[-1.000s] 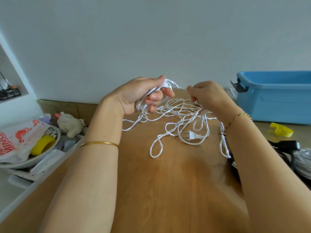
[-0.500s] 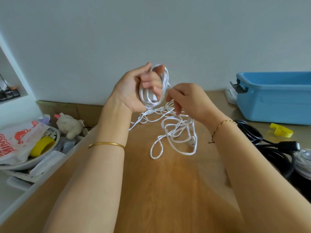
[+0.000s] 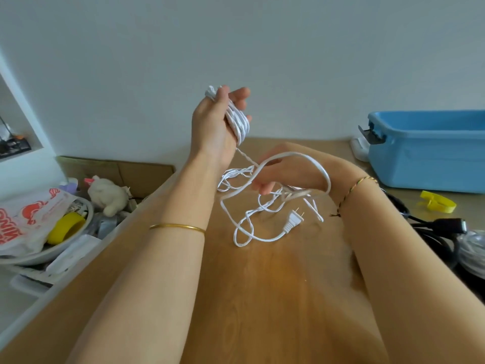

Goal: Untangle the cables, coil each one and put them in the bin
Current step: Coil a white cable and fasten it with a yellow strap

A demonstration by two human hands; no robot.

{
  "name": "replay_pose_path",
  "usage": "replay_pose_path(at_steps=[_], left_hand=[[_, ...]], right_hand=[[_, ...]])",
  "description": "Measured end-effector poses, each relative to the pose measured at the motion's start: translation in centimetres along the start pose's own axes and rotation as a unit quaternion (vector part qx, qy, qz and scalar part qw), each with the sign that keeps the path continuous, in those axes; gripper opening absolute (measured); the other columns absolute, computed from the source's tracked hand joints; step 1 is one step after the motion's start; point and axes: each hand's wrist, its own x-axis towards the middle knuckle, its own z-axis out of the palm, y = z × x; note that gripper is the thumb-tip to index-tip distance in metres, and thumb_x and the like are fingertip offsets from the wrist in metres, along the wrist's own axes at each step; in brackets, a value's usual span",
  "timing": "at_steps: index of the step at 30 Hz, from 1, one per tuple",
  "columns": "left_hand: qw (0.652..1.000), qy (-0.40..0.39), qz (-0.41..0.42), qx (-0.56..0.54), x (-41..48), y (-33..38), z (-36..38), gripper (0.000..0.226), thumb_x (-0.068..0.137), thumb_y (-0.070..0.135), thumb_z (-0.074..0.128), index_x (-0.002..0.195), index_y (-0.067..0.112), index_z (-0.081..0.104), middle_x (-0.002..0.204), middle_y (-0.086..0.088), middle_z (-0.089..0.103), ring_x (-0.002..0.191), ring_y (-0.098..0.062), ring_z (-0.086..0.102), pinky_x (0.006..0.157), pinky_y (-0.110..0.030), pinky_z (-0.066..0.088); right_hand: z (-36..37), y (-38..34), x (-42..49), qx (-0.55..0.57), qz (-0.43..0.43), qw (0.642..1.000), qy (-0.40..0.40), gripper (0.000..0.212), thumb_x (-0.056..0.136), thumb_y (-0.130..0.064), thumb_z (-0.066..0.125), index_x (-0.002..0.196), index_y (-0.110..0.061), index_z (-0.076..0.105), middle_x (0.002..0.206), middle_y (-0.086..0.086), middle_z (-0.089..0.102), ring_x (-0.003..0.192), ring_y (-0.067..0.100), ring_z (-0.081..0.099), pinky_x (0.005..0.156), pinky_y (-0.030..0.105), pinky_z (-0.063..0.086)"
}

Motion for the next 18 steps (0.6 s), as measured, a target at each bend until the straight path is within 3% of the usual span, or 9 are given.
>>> replay_pose_path(at_steps=[3, 5, 8, 11, 13, 15, 18], left_hand=[[0.978, -0.001, 0.095, 0.187, -0.3, -0.5, -0.5, 0.02, 0.103, 0.02, 0.039, 0.088, 0.017, 0.051, 0.078, 0.005, 0.069, 0.07, -0.007, 0.058, 0.082, -0.034, 0.05], [0.937, -0.041, 0.147, 0.313, -0.6, -1.0, -0.7, 0.017, 0.102, 0.015, 0.038, 0.089, 0.019, 0.049, 0.081, 0.006, 0.066, 0.068, -0.002, 0.054, 0.072, -0.02, 0.047], [0.874, -0.108, 0.162, 0.446, -1.0, -1.5, -0.4, 0.012, 0.101, 0.008, 0.038, 0.098, 0.015, 0.048, 0.082, 0.009, 0.061, 0.062, 0.006, 0.05, 0.065, -0.008, 0.041], [0.799, -0.158, 0.125, 0.567, -1.0, -1.2, -0.6, 0.015, 0.1, 0.011, 0.041, 0.093, 0.004, 0.053, 0.081, 0.006, 0.06, 0.066, 0.001, 0.052, 0.069, -0.016, 0.039], [0.765, -0.182, 0.087, 0.611, -0.9, -1.1, -0.9, 0.018, 0.098, 0.013, 0.042, 0.083, 0.007, 0.05, 0.077, 0.006, 0.058, 0.07, -0.009, 0.053, 0.071, -0.025, 0.04], [0.764, -0.187, 0.048, 0.616, -1.0, -0.9, -1.0, 0.018, 0.097, 0.013, 0.044, 0.081, 0.007, 0.051, 0.07, 0.007, 0.056, 0.066, -0.012, 0.051, 0.069, -0.029, 0.04], [0.809, -0.185, -0.022, 0.557, -1.7, -0.3, -0.6, 0.017, 0.089, 0.015, 0.048, 0.097, 0.004, 0.06, 0.074, 0.004, 0.059, 0.075, -0.016, 0.053, 0.073, -0.031, 0.041]], right_hand=[[-0.7, 0.1, -0.3, -0.032, -0.006, 0.999, 0.005, 0.019, 0.087, -0.014, 0.057, 0.089, 0.003, 0.065, 0.07, 0.0, 0.064, 0.067, 0.018, 0.044, 0.058, 0.023, 0.035], [-1.2, 0.3, -0.3, -0.058, -0.02, 0.997, 0.054, 0.017, 0.083, -0.017, 0.06, 0.08, 0.0, 0.064, 0.066, -0.002, 0.064, 0.064, 0.015, 0.045, 0.056, 0.023, 0.037], [-1.8, 0.8, -0.2, -0.012, -0.013, 0.994, 0.105, 0.017, 0.081, -0.021, 0.067, 0.074, -0.006, 0.061, 0.062, 0.003, 0.06, 0.052, 0.008, 0.048, 0.048, 0.017, 0.039], [-2.2, 1.3, -0.1, -0.034, -0.018, 0.992, 0.118, 0.018, 0.08, -0.02, 0.07, 0.073, -0.013, 0.055, 0.059, -0.002, 0.054, 0.05, 0.007, 0.047, 0.05, 0.02, 0.04], [-2.3, 1.3, -0.2, -0.052, -0.027, 0.992, 0.109, 0.016, 0.078, -0.013, 0.069, 0.078, -0.012, 0.053, 0.062, -0.003, 0.051, 0.054, 0.009, 0.045, 0.054, 0.023, 0.038], [-2.3, 1.6, -0.1, -0.056, -0.041, 0.991, 0.114, 0.015, 0.078, -0.008, 0.068, 0.084, -0.01, 0.054, 0.065, -0.004, 0.05, 0.056, 0.009, 0.045, 0.055, 0.023, 0.037], [-2.5, 2.1, 0.1, -0.065, -0.067, 0.984, 0.153, 0.016, 0.078, -0.016, 0.073, 0.087, -0.009, 0.062, 0.074, 0.0, 0.057, 0.066, 0.01, 0.05, 0.059, 0.021, 0.041]])
